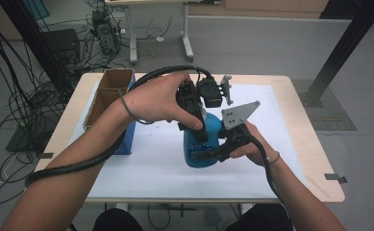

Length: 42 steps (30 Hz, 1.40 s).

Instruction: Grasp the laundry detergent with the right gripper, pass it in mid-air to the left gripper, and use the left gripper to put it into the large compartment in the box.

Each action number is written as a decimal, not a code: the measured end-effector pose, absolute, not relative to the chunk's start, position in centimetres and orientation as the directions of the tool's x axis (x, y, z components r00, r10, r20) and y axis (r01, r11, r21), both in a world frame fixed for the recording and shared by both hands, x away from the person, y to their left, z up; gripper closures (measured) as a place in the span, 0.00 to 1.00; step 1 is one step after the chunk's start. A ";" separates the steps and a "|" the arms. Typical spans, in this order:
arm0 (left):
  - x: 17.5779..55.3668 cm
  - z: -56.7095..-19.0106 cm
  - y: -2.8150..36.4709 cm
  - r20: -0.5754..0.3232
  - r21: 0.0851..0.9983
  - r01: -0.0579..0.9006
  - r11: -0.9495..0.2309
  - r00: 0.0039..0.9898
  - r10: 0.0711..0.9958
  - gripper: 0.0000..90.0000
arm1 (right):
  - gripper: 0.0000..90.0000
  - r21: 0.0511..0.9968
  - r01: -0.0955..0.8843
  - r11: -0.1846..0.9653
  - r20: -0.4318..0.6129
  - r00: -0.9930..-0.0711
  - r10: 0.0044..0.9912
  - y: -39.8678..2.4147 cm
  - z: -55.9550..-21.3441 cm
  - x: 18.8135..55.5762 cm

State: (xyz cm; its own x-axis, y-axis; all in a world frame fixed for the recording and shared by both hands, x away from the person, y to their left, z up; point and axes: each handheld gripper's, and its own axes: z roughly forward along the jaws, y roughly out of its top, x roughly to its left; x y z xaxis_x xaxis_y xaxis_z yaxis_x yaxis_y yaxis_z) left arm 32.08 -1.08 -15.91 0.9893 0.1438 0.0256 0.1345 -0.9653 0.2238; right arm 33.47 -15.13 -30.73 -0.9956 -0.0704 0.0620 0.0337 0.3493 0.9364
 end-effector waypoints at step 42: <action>32.0 -16.0 -1.1 0.038 0.212 0.135 -0.968 0.989 0.146 0.42 | 0.48 0.935 0.031 0.354 0.059 -0.996 -0.070 -15.1 -30.8 33.6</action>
State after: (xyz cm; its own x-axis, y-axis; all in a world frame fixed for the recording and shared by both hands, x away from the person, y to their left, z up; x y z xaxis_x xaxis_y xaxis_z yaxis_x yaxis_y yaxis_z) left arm 32.00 -1.13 -15.99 0.9886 0.1460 0.0380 0.1347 -0.9678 0.2124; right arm 33.55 -15.07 -30.78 -0.9958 -0.0698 0.0590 0.0306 0.3539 0.9348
